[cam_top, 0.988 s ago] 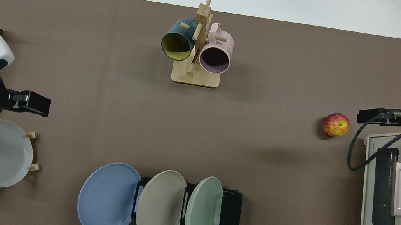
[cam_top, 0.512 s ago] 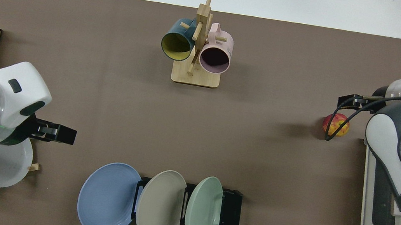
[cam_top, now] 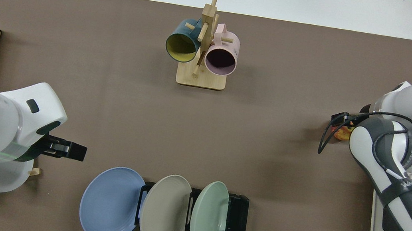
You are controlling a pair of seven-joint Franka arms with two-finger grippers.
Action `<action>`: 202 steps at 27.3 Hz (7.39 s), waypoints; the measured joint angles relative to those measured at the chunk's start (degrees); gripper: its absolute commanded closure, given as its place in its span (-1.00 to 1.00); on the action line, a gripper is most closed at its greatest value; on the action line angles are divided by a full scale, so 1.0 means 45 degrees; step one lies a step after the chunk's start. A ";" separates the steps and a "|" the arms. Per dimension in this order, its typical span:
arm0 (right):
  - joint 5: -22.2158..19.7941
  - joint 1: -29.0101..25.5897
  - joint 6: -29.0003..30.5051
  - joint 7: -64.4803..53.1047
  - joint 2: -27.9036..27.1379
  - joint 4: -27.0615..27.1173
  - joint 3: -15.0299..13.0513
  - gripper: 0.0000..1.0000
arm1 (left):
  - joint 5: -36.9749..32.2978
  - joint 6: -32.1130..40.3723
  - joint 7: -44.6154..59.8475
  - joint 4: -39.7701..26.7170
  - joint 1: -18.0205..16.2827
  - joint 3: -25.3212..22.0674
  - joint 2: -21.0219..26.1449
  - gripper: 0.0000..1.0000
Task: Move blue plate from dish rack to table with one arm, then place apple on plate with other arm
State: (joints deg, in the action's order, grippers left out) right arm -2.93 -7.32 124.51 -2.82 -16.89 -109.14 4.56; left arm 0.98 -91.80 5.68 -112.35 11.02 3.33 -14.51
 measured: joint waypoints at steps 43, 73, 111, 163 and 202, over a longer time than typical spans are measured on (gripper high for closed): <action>-0.0651 -0.0244 0.1196 -0.0064 -0.0899 -0.0190 0.0017 1.00 | -0.1723 -0.3156 -0.0077 -0.5897 0.1731 0.0472 -0.1230 0.94; 0.0587 -0.0223 -0.0770 0.0299 -0.0449 0.1609 0.0101 1.00 | -0.3667 -0.1034 0.1616 -0.3651 0.1784 0.1384 -0.1871 1.00; 0.3040 0.4407 -0.3977 0.8868 0.2680 0.2765 0.0277 1.00 | 0.2826 -0.9160 0.1562 -0.1569 0.1270 0.0685 0.5643 1.00; 0.2990 0.8601 0.1582 1.0394 -0.1363 0.0893 0.0169 -1.00 | -0.1438 -0.3492 -0.2404 0.2061 -0.0686 0.0375 0.4066 -1.00; 0.0051 0.0346 -0.6902 -0.0109 0.3446 0.4263 -0.0272 -1.00 | -0.1441 -0.3034 -0.1608 0.2573 -0.0946 0.0266 0.3887 -1.00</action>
State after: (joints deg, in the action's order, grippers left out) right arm -2.70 -5.77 93.45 -3.31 -1.38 -89.96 3.33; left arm -5.50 -105.46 -1.56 -100.78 6.77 4.53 2.98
